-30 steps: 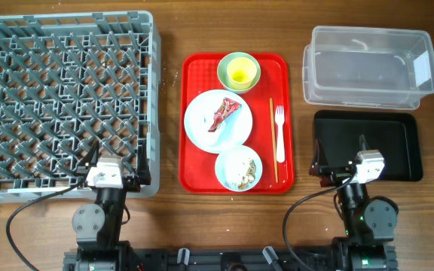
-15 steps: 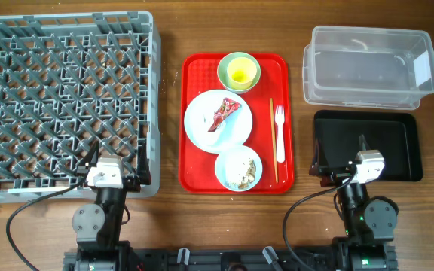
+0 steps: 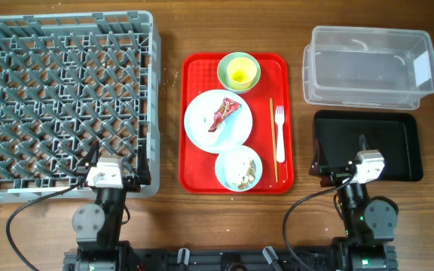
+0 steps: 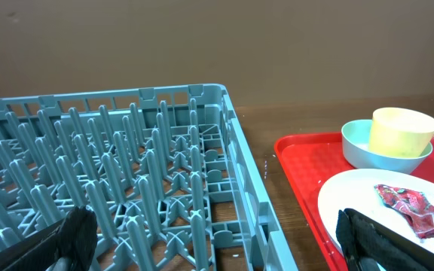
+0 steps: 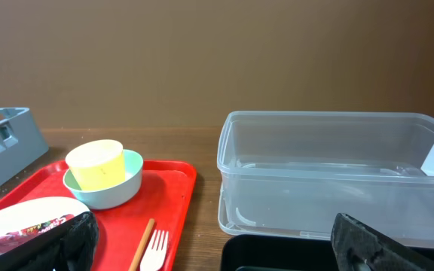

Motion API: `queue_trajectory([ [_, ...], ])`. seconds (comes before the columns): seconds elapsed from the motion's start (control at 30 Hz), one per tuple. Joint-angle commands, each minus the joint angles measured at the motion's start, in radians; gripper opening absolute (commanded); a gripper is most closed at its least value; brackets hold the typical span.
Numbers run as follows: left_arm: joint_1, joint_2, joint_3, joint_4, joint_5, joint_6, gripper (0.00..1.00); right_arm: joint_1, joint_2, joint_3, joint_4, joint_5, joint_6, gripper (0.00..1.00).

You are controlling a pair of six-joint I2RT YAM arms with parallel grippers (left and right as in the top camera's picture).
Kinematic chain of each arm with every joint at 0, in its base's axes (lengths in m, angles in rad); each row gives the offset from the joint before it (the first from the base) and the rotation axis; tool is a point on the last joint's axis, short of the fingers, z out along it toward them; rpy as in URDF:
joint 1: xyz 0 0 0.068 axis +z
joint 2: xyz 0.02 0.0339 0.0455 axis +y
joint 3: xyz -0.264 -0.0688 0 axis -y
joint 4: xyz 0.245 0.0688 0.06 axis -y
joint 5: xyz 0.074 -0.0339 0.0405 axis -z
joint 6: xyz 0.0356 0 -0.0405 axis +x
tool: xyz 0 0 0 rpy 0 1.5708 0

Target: Sort waste into correct bins and load items into the dishwasher rack

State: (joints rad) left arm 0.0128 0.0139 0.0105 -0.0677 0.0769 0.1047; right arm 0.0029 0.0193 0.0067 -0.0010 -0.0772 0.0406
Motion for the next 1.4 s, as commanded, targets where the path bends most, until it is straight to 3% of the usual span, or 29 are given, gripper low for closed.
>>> queue_trajectory([
  [0.0,-0.005,-0.005,-0.005,-0.004,0.012,0.019,1.00,-0.006,-0.003,-0.002,0.002,0.010,0.014,1.00],
  [1.37,-0.005,-0.005,-0.005,-0.004,0.012,0.019,1.00,-0.006,-0.003,-0.002,0.003,0.006,0.015,1.00],
])
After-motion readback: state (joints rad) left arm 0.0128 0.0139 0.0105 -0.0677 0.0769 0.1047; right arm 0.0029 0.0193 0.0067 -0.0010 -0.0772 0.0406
